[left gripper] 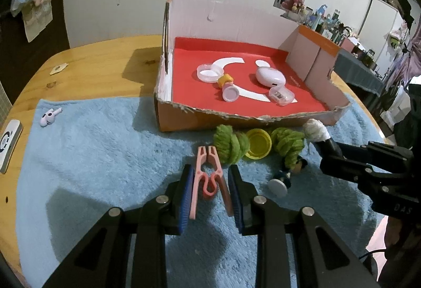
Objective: Organize objects
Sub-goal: 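Lift and carry the pink clothespin and black-and-white doll into the red-lined box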
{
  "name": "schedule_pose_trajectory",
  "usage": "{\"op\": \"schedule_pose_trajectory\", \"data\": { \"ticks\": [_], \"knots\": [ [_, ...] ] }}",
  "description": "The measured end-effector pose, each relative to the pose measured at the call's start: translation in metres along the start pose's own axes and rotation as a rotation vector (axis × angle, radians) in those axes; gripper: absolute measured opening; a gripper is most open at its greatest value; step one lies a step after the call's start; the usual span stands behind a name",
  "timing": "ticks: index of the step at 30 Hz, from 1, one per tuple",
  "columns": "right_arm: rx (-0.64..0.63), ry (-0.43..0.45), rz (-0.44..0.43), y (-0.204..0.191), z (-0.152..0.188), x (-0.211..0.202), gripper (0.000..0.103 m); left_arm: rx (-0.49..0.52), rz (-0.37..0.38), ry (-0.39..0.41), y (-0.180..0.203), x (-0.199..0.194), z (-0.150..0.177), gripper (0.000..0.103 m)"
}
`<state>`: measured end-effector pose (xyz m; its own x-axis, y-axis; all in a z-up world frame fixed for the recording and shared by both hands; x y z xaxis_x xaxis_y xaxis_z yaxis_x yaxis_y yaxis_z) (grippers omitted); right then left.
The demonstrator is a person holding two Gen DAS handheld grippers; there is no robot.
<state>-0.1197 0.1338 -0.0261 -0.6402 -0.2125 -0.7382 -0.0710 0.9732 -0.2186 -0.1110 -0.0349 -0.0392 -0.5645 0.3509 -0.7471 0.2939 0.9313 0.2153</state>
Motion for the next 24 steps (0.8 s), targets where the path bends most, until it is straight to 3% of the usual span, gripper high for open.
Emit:
{"op": "schedule_pose_trajectory", "data": {
  "ticks": [13,24],
  "knots": [
    [0.021,0.045,-0.027,-0.007,-0.001,-0.017,0.031,0.018,0.03,0.056,0.013,-0.024,-0.002,0.027],
    [0.016,0.071,-0.019,-0.008,-0.011,-0.026,0.031,0.057,0.06,0.09,0.03,-0.03,-0.023,0.027]
  ]
}}
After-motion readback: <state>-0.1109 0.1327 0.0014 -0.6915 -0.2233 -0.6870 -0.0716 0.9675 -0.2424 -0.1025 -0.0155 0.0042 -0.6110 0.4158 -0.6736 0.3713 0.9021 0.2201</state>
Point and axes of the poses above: each gripper's, at about its wrist camera, not at the fingertips, and x roughly the way its jaws point, y to its right, z to its underside, the point moved 6 cm from there along x, roughly the way its jaws point, and after that the axes turned 8 degrees about z, right-handed, at the moved point
